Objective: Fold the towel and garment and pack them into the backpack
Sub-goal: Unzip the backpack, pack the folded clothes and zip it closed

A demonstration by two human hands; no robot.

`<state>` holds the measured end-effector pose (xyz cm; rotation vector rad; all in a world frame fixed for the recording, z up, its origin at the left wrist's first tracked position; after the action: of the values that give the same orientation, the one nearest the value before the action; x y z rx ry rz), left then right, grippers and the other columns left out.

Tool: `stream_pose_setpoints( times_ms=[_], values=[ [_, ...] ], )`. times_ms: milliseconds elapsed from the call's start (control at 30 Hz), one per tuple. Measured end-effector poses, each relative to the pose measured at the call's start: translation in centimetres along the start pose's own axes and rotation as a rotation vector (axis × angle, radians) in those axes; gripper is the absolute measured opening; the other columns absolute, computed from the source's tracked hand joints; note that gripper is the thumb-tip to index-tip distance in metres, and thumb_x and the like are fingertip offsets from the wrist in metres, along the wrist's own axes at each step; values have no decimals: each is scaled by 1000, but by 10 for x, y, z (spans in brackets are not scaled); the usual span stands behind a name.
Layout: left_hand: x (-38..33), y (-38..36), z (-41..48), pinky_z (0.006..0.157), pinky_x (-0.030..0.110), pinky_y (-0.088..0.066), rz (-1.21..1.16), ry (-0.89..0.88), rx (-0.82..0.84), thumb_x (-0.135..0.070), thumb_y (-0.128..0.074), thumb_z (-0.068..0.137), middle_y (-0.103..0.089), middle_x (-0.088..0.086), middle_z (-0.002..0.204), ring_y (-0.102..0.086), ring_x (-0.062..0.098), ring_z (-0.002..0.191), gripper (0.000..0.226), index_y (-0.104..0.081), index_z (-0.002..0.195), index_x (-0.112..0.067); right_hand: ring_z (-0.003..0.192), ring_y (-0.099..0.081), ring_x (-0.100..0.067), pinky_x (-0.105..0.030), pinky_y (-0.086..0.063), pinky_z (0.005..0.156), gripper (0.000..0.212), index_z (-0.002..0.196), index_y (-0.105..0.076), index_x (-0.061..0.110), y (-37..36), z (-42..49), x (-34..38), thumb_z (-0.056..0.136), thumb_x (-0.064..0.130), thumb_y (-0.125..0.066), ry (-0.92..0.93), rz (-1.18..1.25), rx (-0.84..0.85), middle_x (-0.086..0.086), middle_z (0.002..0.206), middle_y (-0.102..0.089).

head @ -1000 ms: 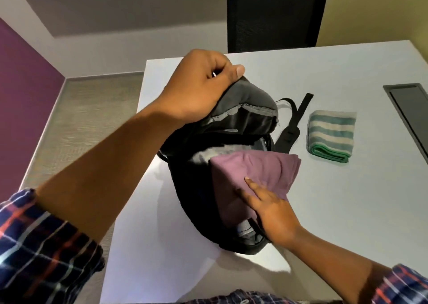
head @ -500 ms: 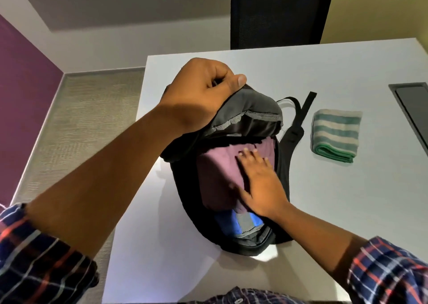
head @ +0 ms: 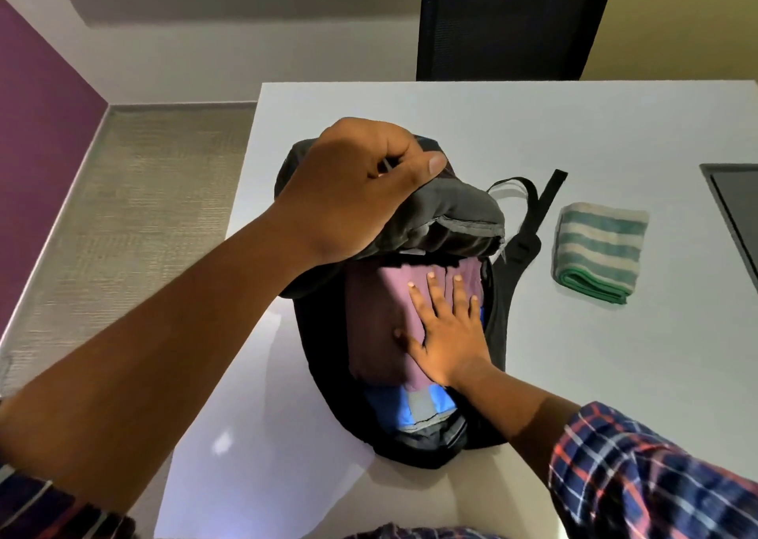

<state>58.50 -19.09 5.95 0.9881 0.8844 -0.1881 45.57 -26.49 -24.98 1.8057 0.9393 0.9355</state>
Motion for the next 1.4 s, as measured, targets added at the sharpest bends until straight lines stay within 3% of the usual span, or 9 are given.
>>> stream_pose_setpoints(
  times_ms=[167, 367, 500, 601, 801, 1101, 1168, 1268, 1401],
  values=[
    [0, -6, 7, 56, 8, -33, 7, 5, -58, -27, -57, 94, -52, 6, 58, -48, 15, 57, 40, -61, 66, 0, 143, 33, -34, -57, 11, 118, 78, 146, 25, 44, -7, 0, -5, 85, 80, -8, -7, -16, 26, 6, 157, 31],
    [2, -5, 9, 56, 9, -31, 30, 19, -102, -29, -57, 95, -46, -7, 55, -43, 7, 52, 37, -57, 63, -11, 147, 26, -33, -54, 11, 119, 82, 154, 5, 40, -3, 0, -5, 84, 82, -11, 27, 36, 10, 10, 160, 21],
    [5, -2, -2, 56, 9, -34, -10, 60, -148, -31, -60, 94, -53, 0, 55, -48, 10, 54, 35, -63, 65, -12, 151, 0, -34, -53, -8, 120, 65, 157, -10, 32, 24, -26, -2, 99, 61, -21, 277, 150, -85, 2, 166, -1],
    [8, -7, -13, 55, 17, -43, -49, 146, -191, -37, -60, 91, -61, -2, 59, -57, 12, 57, 29, -70, 73, -17, 152, -1, -24, -42, -5, 122, 60, 156, -14, 27, 53, -57, -32, 102, 50, -27, 364, 279, -144, -1, 165, -13],
    [11, -14, -25, 60, 36, -50, -101, 240, -273, -41, -61, 86, -65, -1, 69, -60, 20, 62, 25, -70, 73, -22, 152, -2, -18, -36, -6, 123, 62, 157, -10, 22, 90, -57, -163, 102, 50, -19, 97, 265, -337, 1, 165, -7],
    [21, -28, -27, 66, 55, -57, -175, 277, -241, -62, -62, 83, -68, 15, 70, -67, 38, 65, 44, -71, 84, -20, 151, -9, -33, -52, -13, 121, 73, 156, -14, 12, 87, 7, -278, 96, 54, -13, -313, 57, -247, -13, 163, -15],
    [25, -29, -28, 68, 49, -59, -191, 292, -231, -58, -64, 84, -69, 12, 71, -69, 31, 67, 39, -70, 83, -20, 151, -2, -32, -58, -10, 119, 74, 157, -8, 17, 84, 16, -283, 96, 59, -10, -352, 39, -215, -10, 165, -7],
    [18, -30, -29, 53, 9, -47, -90, 288, -227, -46, -60, 86, -61, -8, 64, -57, -1, 56, 26, -61, 75, -23, 151, 12, -30, -69, -4, 113, 73, 155, 3, 35, 73, 25, -285, 94, 69, -16, -402, 59, -134, 1, 165, 10],
    [20, -31, -33, 51, 21, -53, -127, 306, -237, -51, -65, 84, -62, 0, 61, -59, 8, 52, 33, -63, 76, -19, 147, 25, -32, -76, -4, 106, 87, 149, 14, 47, 54, 30, -282, 80, 87, -22, -409, 107, -70, 7, 162, 23]
  ],
)
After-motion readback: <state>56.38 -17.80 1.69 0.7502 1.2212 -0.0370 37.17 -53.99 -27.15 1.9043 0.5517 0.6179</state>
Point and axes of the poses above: each hand's wrist, its own z-axis towards the middle knuckle, its own y-axis out of the back of the hand, x = y × z, the point moved 7 cm from there along z, towards the middle knuckle
